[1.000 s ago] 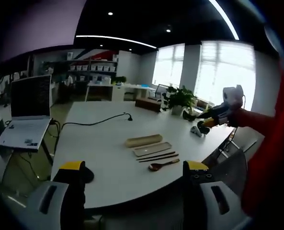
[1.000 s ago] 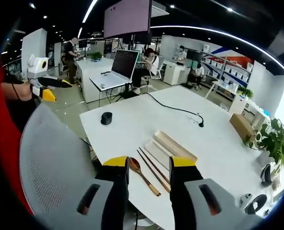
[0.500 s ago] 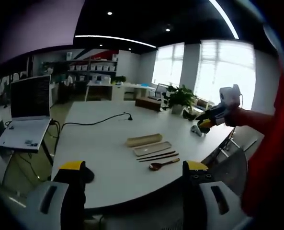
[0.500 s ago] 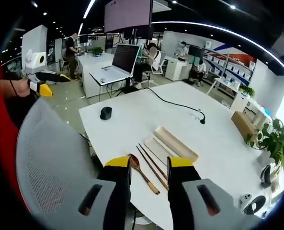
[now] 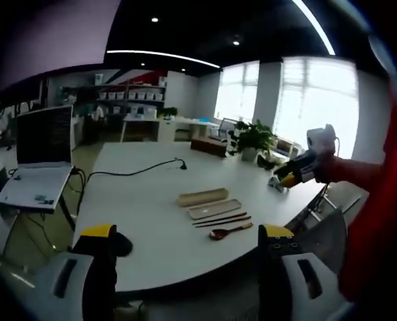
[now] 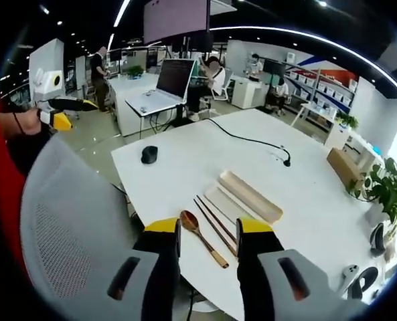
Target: Arrange the utensils inside the cutlery case until each visible utensil rests in its matching compartment.
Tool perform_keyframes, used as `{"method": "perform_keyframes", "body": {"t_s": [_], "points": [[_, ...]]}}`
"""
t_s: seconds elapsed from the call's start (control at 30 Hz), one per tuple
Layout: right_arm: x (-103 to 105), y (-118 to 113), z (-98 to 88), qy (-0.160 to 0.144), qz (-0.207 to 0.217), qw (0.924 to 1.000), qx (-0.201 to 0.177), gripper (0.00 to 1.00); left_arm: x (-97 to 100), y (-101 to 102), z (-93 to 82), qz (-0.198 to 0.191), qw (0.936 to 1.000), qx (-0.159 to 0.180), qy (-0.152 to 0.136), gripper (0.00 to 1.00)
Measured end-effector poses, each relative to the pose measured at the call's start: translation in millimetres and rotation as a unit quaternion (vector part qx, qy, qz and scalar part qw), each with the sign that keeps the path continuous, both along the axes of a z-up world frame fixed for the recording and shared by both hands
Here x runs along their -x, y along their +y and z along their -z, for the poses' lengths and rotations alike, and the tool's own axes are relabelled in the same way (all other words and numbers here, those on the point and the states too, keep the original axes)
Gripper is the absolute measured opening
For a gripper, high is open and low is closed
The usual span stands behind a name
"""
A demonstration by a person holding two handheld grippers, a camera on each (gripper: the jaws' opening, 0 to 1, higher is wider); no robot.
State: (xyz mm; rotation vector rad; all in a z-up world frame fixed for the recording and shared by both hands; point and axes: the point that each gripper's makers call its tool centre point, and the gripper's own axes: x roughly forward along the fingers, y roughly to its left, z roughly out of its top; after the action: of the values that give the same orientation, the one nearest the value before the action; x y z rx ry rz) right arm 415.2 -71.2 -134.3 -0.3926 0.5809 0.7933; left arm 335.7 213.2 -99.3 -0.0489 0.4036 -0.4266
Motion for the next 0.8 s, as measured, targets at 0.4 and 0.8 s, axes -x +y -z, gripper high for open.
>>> {"method": "perform_keyframes", "body": {"t_s": [0.4, 0.8], "points": [[6, 10, 12.3, 0.013, -0.015, 0.9997, 0.012, 0.31, 6.2, 2, 4.6, -0.006, 1.0, 0.0, 0.003, 0.9], [7, 14, 23.5, 0.029, -0.021, 0.9993, 0.014, 0.29, 8.2, 6, 5.8, -0.014, 0.9999, -0.004, 0.0, 0.9]]}}
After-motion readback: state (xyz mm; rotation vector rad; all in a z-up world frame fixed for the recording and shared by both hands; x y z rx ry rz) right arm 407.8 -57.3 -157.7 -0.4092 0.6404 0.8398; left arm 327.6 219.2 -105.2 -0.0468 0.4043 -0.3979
